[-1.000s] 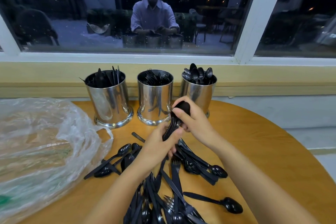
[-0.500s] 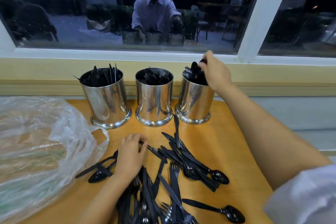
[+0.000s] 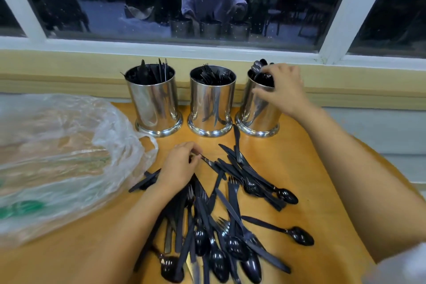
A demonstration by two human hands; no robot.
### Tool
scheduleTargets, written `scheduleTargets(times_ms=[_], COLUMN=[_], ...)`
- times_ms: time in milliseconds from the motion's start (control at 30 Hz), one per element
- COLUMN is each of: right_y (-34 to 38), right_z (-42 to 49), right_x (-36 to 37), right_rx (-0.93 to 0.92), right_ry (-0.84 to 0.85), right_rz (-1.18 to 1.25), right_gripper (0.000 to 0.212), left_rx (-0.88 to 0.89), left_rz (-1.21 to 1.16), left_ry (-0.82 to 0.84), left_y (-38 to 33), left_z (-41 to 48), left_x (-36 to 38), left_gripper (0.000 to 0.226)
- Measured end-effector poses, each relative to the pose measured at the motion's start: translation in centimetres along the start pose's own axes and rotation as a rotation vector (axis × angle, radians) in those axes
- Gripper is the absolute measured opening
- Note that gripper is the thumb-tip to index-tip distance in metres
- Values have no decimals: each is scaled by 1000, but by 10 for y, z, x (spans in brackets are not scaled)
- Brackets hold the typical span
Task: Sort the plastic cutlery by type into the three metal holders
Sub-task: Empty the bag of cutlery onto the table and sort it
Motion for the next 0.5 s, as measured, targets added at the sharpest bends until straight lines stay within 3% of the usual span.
scheduleTargets(times_ms=[167,333,500], right_y=[55,98,113], right_z=[-89,-147,-142], right_x=[58,116,134], right_rx=[-137,-166,-104], right_ry=[232,417,388], right_rz=[161,289,277], right_gripper=[33,23,26], left_rx=[-39,-107,-135], left_rz=[32,73,107], left_ry=[-80,-115,-81], left_y=[13,35,43], left_z=[-29,-52,-64], left_x=[-35,-59,-58], left_gripper=[13,16,21])
Point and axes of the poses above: each hand's wrist, its own z-axis towards the middle knuckle, its own x-axis out of the palm, y = z × x, the point moved 9 cm from there along z, towards the middle knuckle, and after that the axes turned 10 degrees about -z, right-handed, at the moved point
